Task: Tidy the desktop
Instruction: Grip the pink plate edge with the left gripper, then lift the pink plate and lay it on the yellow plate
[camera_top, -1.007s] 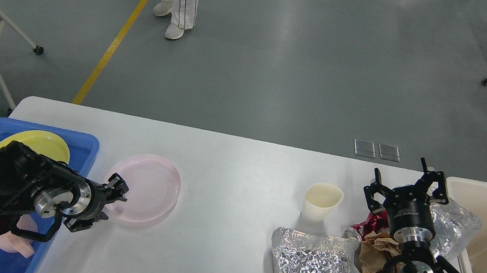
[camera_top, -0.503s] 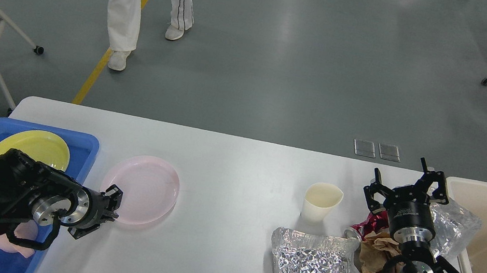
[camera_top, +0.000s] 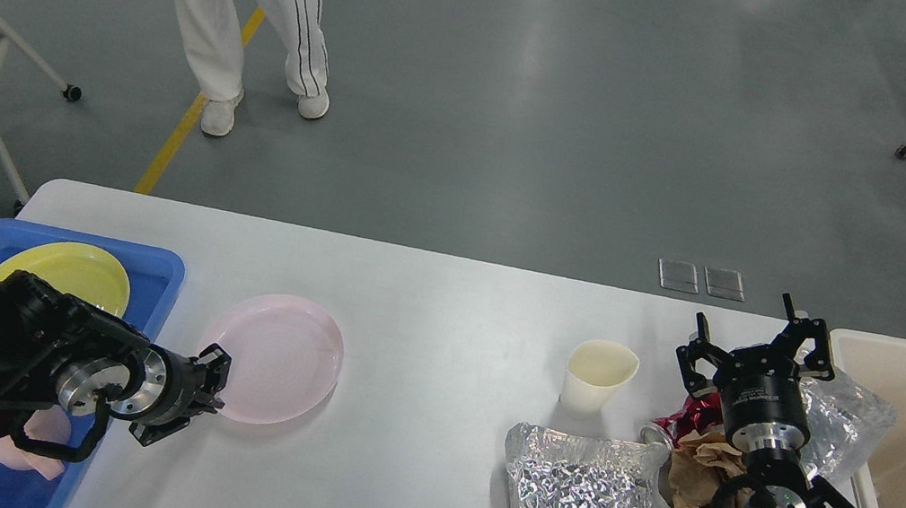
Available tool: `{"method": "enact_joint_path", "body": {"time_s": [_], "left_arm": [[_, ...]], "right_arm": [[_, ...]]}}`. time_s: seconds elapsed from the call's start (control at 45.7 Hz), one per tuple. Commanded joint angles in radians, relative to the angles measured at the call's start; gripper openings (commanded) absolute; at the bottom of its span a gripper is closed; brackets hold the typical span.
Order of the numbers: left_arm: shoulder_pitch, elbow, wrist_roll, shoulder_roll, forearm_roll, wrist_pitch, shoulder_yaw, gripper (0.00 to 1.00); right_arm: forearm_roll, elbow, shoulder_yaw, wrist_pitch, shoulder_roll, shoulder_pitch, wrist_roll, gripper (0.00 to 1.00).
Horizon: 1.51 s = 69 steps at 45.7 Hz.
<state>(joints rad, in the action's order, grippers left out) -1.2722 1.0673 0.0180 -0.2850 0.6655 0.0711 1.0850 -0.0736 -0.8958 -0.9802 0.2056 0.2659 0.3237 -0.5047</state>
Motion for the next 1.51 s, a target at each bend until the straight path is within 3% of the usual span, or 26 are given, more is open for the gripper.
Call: {"method": "enact_joint_path", "body": {"time_s": [0.0,0.394,0.525,0.635,0.897,1.073,1.291,1.488], "left_arm": [[-0.139,0.1,-0.036,-0.045,-0.009,0.059,0.09,0.0],[-0.852,0.569,-0.007,-0.079,0.002,0.229,0.414,0.0],[-0.983,0.622,0.014,-0.074,0.022,0.341,0.486,0.0],[-1.003,0.612,0.037,-0.066,0.057,0.397,0.544,0.0],[-0.862,0.424,0.031,-0.169,0.046,0.406,0.59,0.0],[-0.69,0.209,-0.042,-0.281,0.037,0.406,0.555,0.0],[-0.365,-0.117,-0.082,-0.356,0.023,0.409,0.422,0.0],[-0.086,-0.383,-0.156,-0.373,-0.026,0.391,0.234,0.0]], "right_arm": [[0.0,0.0,0.0,0.0,-0.001,0.0,0.0,1.0],[0.0,0.001,0.0,0.0,-0.001,0.0,0.0,1.0],[0.0,0.001,0.0,0.0,-0.001,0.0,0.0,1.0],[0.0,0.001,0.0,0.0,-0.001,0.0,0.0,1.0],[0.0,0.0,0.0,0.0,-0.001,0.0,0.0,1.0],[0.0,0.0,0.0,0.0,0.001,0.0,0.0,1.0],[0.0,0.0,0.0,0.0,-0.001,0.0,0.0,1.0],[0.0,0.0,0.0,0.0,-0.001,0.0,0.0,1.0]]}}
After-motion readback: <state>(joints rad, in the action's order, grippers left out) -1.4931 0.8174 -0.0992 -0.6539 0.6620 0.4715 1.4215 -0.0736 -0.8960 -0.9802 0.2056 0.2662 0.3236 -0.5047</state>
